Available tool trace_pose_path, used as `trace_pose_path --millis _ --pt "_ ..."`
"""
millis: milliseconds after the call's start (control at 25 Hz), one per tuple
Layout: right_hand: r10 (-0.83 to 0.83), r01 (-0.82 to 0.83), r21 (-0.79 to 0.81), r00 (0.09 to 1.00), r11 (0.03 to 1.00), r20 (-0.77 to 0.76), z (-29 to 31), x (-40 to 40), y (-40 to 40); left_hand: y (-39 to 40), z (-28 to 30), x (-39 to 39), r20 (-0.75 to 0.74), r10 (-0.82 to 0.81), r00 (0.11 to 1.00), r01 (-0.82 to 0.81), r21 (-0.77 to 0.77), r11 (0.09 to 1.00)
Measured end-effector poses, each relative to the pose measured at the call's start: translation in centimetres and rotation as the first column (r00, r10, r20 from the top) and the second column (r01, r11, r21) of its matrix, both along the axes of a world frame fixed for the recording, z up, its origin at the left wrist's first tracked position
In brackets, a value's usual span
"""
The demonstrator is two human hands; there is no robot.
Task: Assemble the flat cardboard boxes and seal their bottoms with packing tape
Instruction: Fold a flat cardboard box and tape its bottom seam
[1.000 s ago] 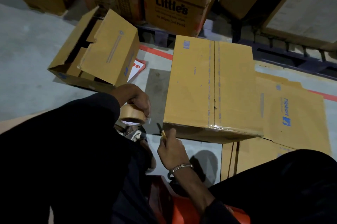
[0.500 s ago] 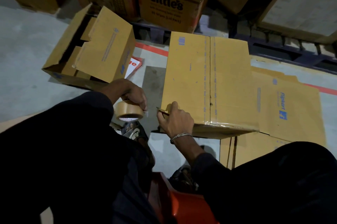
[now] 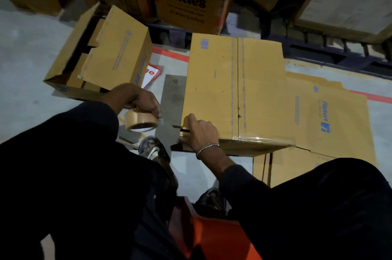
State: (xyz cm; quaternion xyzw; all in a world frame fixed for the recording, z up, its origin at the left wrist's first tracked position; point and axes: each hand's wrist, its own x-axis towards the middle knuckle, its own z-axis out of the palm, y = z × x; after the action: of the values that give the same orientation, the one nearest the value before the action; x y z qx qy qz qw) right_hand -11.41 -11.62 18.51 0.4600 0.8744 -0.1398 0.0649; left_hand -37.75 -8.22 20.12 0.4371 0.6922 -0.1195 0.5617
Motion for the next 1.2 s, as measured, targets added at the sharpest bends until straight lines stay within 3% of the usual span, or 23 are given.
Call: trace_pose_path --millis 160,320,440,600,720,840,960,1080,1200 --pt "0.107 -0.105 -0.045 0.994 0.993 0.036 0.9 0.7 1.3 -0.8 0.9 -0.5 -0.027 -0.051 0.998 0.052 0.024 0.998" --pt "-0.020 0.016 -0.121 0.999 0.993 -0.030 1.7 0.3 0.5 -1.3 1.8 0.0 -0.036 -0.081 0.996 0.082 0.032 0.996" --pt "-0.052 0.050 -0.053 0.998 0.997 -0.030 1.5 -0.3 -0.3 -1.6 2.5 0.9 -0.039 -0.079 0.996 0.081 0.063 0.995" --pt "0.046 -0.047 -0.098 0.999 0.994 -0.009 2.5 0.8 0.4 -1.6 3.7 1.7 -0.003 -0.050 0.999 0.050 0.125 0.991" --pt "0.044 -0.045 -0.164 0.999 0.985 -0.011 3.1 1.1 0.7 -1.6 4.1 1.4 0.062 0.101 0.993 -0.111 0.195 0.975" --pt "-0.084 0.017 -0.420 0.986 0.907 -0.142 2.9 1.9 1.8 -1.0 4.5 2.5 0.117 0.308 0.944 -0.329 0.362 0.872" --pt "-0.438 0.174 -0.676 0.866 0.716 -0.241 3.7 4.9 4.9 0.3 5.2 4.6 0.193 0.506 0.841 -0.518 0.561 0.646" --pt "-0.494 0.289 -0.584 0.840 0.759 -0.227 4.6 9.9 9.6 2.2 5.1 5.4 0.365 0.594 0.717 -0.676 0.574 0.462" --pt "-0.437 0.380 -0.340 0.893 0.860 -0.106 4.6 13.8 13.9 3.9 3.8 6.1 0.397 0.637 0.661 -0.721 0.570 0.394"
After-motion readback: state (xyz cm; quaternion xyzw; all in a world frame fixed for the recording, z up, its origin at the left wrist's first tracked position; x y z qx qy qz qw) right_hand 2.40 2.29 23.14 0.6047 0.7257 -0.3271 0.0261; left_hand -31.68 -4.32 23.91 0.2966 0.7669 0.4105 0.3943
